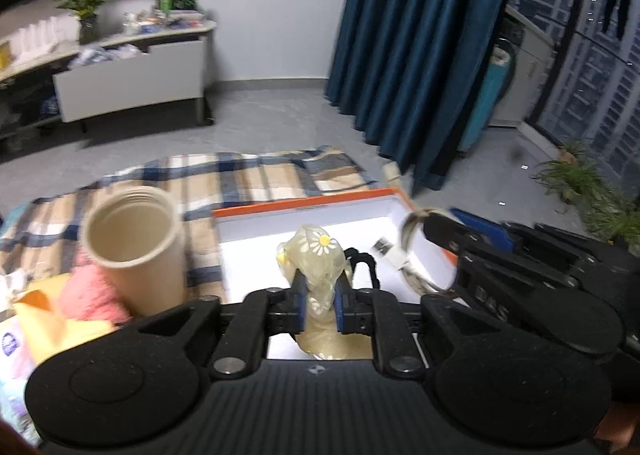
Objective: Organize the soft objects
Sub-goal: 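Open the left tool dropping the bag while the right tool releases the cable, then move both tools back over the pile of soft items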
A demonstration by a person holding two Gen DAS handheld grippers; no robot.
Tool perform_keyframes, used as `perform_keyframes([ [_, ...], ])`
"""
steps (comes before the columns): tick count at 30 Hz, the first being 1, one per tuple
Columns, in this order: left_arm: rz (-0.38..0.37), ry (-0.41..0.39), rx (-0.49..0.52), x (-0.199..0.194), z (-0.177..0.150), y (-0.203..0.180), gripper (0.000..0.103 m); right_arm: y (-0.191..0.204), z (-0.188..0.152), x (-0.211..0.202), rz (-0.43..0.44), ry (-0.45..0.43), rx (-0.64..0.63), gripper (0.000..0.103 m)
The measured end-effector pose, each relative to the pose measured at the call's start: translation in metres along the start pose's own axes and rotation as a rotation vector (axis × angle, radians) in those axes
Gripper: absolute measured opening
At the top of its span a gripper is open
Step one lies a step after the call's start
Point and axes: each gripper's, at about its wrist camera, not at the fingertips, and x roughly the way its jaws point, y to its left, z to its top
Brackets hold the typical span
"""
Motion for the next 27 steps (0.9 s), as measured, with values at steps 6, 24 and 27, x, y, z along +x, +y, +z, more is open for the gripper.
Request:
perform_keyframes([
  [6,0.01,-0.003,-0.014,-0.001,-0.005,0.004,0.054,-0.012,0.004,-0.005,-0.013,-0.027,0.029,0.036],
  [24,0.172,-0.092,-0.011,-0.067,-0.016,0.011,0.094,0.021,0.004,-0.073,0.032,-0.081,0.033,0.071],
  [27,0.189,-0.101,-0.028,-0.077,-0.02,0.017,0.095,0.029,0.004,-0.082,0.052,-0.082,0.033,0.072],
])
